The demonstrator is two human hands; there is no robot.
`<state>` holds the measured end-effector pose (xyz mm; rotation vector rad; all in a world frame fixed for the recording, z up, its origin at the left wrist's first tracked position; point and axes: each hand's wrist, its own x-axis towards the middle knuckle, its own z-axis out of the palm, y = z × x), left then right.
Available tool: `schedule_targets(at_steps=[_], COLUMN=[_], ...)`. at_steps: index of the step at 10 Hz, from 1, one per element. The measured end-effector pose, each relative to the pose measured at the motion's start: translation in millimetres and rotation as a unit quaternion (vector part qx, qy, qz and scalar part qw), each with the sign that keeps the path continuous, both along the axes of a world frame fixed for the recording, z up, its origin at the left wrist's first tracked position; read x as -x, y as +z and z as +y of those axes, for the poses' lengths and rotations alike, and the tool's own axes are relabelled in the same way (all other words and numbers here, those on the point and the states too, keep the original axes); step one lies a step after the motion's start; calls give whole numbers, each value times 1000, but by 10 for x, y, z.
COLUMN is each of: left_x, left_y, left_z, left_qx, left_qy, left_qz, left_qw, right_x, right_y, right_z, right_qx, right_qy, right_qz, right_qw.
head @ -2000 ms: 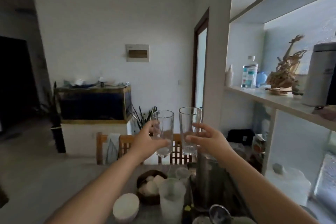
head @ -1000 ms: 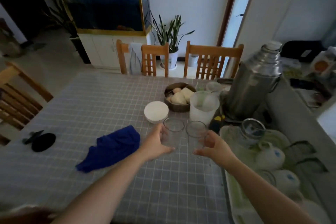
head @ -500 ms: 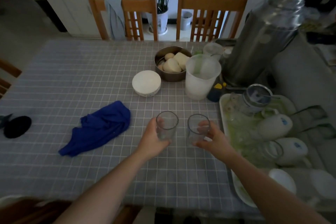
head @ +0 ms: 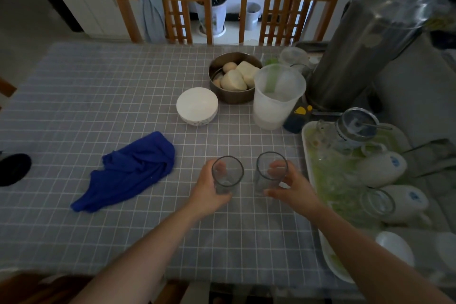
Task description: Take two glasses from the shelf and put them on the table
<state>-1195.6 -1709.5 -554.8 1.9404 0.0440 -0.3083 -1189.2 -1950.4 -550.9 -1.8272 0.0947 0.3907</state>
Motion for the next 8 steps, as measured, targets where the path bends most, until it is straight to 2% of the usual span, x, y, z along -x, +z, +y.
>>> schedule_targets(at_steps=[2,6,7,8], left_x=[-21,-40,-43,4], left_y=[-35,-27,66,243], left_z=[65,87,137,276], left_qx=[6,-5,-35,-87], left_qy=[-18,-22,-43,-97], left_qz=[6,27,41,54], left_qw=[1000,999,998,990], right_x=[13,33,38,1], right_y=[11,-43,-10,147], right_z=[-11,12,-13,-124], right_qx=[19,-29,22,126], right_qy=[7,-3,29,71], right_qz=[-19,14,10,-10], right_qw=[1000,999,999,989])
